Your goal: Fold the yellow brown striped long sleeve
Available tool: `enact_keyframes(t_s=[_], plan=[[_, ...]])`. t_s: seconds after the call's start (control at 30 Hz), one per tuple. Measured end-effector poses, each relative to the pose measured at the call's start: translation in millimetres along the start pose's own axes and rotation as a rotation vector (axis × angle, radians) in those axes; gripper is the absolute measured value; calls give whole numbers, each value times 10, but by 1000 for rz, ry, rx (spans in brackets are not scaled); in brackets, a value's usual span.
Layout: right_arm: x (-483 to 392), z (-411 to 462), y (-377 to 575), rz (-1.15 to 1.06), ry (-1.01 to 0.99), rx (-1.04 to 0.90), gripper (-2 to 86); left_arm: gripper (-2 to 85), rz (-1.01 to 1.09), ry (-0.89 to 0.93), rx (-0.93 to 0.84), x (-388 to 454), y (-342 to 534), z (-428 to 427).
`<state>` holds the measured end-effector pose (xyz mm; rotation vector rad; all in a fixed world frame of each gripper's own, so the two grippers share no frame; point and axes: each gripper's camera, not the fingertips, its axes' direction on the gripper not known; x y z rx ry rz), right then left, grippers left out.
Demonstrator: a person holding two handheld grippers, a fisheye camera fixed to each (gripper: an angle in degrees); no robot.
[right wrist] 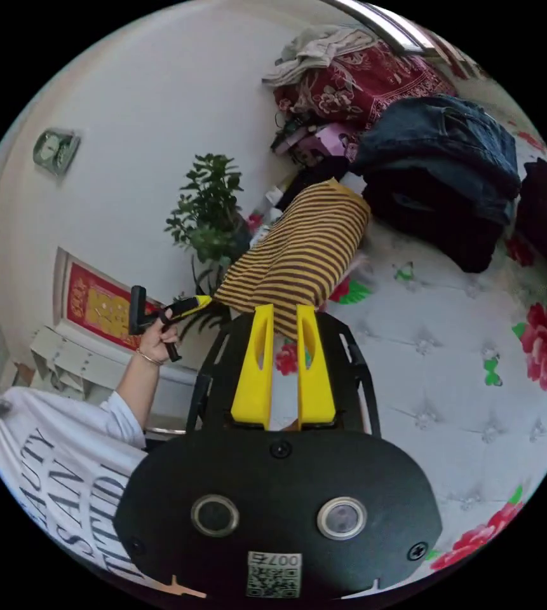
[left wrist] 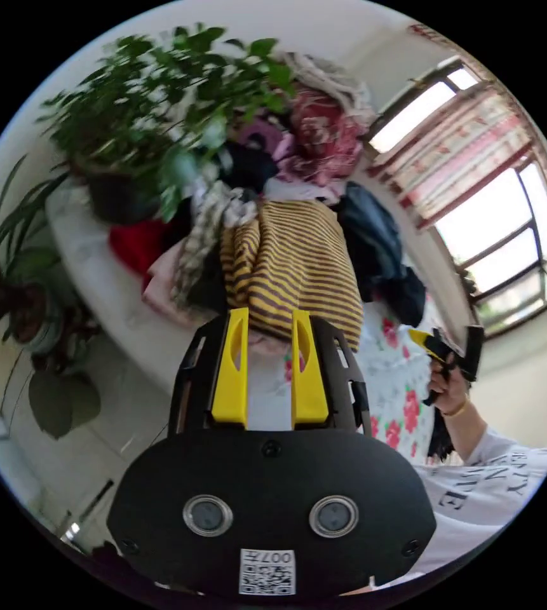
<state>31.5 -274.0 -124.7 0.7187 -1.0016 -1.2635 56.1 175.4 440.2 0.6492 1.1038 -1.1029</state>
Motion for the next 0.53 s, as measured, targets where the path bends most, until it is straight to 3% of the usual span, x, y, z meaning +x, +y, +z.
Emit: enact_keyframes(t_s=[0.07, 0.2, 0.27, 0.37, 0.43, 0.53], plan=[[237, 188, 606, -55, 194, -129, 42, 84, -75, -145, 0, -53, 821, 276], [721, 130, 1777, -90, 526, -339, 35, 78, -46, -196, -48, 439, 1658, 806], [1053, 13, 2542, -75, 700, -482, 28, 78, 124, -185, -115, 1102, 1882, 1218], [1394, -92, 3242, -30, 779, -586, 18, 82, 351, -128, -237, 2023, 2087, 1851], [1540, -95, 3481, -4, 752, -594, 16, 81, 455, -108, -296, 2563, 2268, 2220], [1645, -364, 3588, 79, 722, -335, 19, 77, 615, -117, -385, 3433, 2691, 2786]])
